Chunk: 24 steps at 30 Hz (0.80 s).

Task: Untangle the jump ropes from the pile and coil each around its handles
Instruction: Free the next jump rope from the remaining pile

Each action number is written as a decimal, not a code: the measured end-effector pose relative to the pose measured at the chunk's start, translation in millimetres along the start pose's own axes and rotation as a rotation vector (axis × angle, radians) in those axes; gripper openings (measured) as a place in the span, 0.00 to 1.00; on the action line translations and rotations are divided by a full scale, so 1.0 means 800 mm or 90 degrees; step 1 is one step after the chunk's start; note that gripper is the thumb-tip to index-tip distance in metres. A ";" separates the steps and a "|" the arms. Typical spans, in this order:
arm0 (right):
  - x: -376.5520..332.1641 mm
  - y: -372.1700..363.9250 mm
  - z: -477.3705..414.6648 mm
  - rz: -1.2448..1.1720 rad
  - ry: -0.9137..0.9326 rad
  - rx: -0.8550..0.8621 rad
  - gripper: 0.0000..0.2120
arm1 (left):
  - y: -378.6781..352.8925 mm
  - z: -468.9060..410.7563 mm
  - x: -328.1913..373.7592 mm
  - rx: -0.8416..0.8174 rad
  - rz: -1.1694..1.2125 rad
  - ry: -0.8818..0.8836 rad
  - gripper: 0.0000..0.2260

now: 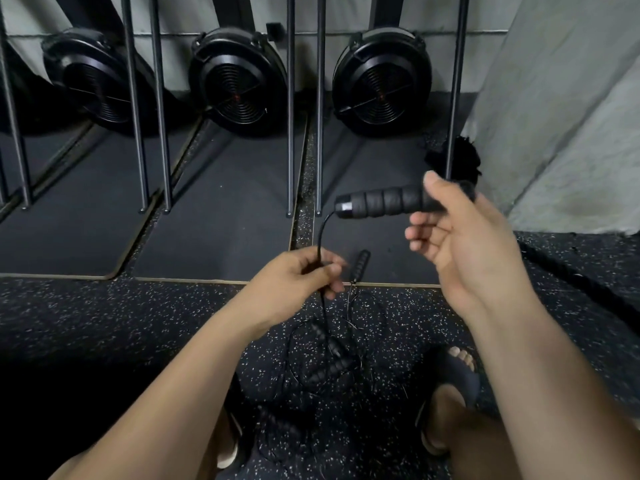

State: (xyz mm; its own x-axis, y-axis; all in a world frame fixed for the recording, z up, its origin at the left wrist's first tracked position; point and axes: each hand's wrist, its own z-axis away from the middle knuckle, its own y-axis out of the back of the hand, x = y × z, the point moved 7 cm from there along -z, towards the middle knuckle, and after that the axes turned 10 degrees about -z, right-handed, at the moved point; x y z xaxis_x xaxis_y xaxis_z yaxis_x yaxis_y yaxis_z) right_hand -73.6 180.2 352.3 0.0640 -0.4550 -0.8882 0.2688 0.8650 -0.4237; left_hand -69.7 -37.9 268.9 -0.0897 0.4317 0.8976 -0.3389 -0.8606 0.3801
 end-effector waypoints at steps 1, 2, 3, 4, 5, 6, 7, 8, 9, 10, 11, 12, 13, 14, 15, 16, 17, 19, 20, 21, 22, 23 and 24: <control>0.000 0.003 0.000 -0.048 -0.019 0.014 0.09 | -0.001 0.001 -0.004 -0.006 -0.013 0.014 0.06; 0.001 0.007 -0.002 -0.090 -0.031 0.024 0.09 | -0.003 0.000 -0.010 -0.013 -0.034 0.027 0.06; 0.002 0.009 -0.002 -0.126 -0.041 0.027 0.09 | -0.004 0.000 -0.014 -0.018 -0.064 0.036 0.06; 0.004 0.011 -0.003 -0.154 -0.049 0.026 0.09 | -0.005 -0.001 -0.019 -0.022 -0.109 0.043 0.07; 0.005 0.013 -0.004 -0.177 -0.056 0.025 0.09 | -0.005 -0.003 -0.024 -0.023 -0.159 0.049 0.08; 0.007 0.016 -0.004 -0.195 -0.064 0.025 0.10 | -0.005 -0.004 -0.029 -0.021 -0.210 0.056 0.09; 0.009 0.018 -0.004 -0.207 -0.074 0.022 0.10 | -0.005 -0.004 -0.032 -0.017 -0.249 0.067 0.10; 0.012 0.019 -0.004 -0.215 -0.085 0.011 0.11 | -0.004 -0.004 -0.035 -0.012 -0.273 0.078 0.10; 0.017 0.019 -0.004 -0.216 -0.100 -0.004 0.11 | -0.004 -0.004 -0.035 -0.007 -0.277 0.085 0.10; 0.022 0.017 -0.003 -0.201 -0.116 -0.026 0.13 | -0.005 -0.003 -0.033 0.000 -0.262 0.086 0.10; 0.029 0.015 -0.002 -0.170 -0.135 -0.053 0.15 | -0.005 -0.001 -0.029 0.010 -0.237 0.079 0.10; 0.037 0.012 -0.001 -0.122 -0.154 -0.077 0.17 | -0.004 -0.001 -0.025 0.025 -0.218 0.064 0.10; 0.045 0.008 0.003 -0.058 -0.172 -0.108 0.17 | -0.001 -0.001 -0.020 0.044 -0.205 0.045 0.10; 0.054 0.005 0.007 0.012 -0.187 -0.139 0.16 | 0.002 -0.001 -0.016 0.064 -0.194 0.029 0.10; 0.062 0.003 0.011 0.096 -0.195 -0.168 0.17 | 0.005 -0.001 -0.011 0.081 -0.176 0.016 0.10; 0.072 0.003 0.013 0.192 -0.200 -0.188 0.22 | 0.006 -0.001 -0.008 0.092 -0.148 0.006 0.11; 0.080 0.003 0.016 0.289 -0.200 -0.202 0.28 | 0.007 -0.001 -0.004 0.097 -0.110 -0.003 0.11; 0.096 -0.002 0.020 0.404 -0.207 -0.224 0.32 | 0.010 0.001 0.005 0.103 -0.038 -0.026 0.11; 0.102 -0.004 0.022 0.426 -0.211 -0.228 0.28 | 0.011 0.002 0.009 0.103 0.001 -0.039 0.10; 0.109 -0.006 0.023 0.428 -0.220 -0.232 0.22 | 0.012 0.003 0.013 0.101 0.049 -0.050 0.10; 0.115 -0.009 0.025 0.414 -0.227 -0.234 0.14 | 0.013 0.004 0.015 0.098 0.098 -0.058 0.10; 0.120 -0.012 0.027 0.388 -0.231 -0.233 0.07 | 0.013 0.005 0.018 0.090 0.146 -0.063 0.10; 0.124 -0.015 0.027 0.370 -0.223 -0.231 0.05 | 0.013 0.004 0.020 0.083 0.188 -0.068 0.10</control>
State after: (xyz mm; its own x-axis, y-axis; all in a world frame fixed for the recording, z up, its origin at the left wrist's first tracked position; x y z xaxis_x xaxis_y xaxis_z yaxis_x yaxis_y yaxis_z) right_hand -49.4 119.9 273.4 0.4161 0.1063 -0.9031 -0.2294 0.9733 0.0089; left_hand -71.5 -41.2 287.9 -0.0643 0.1344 0.9888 -0.1896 -0.9745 0.1201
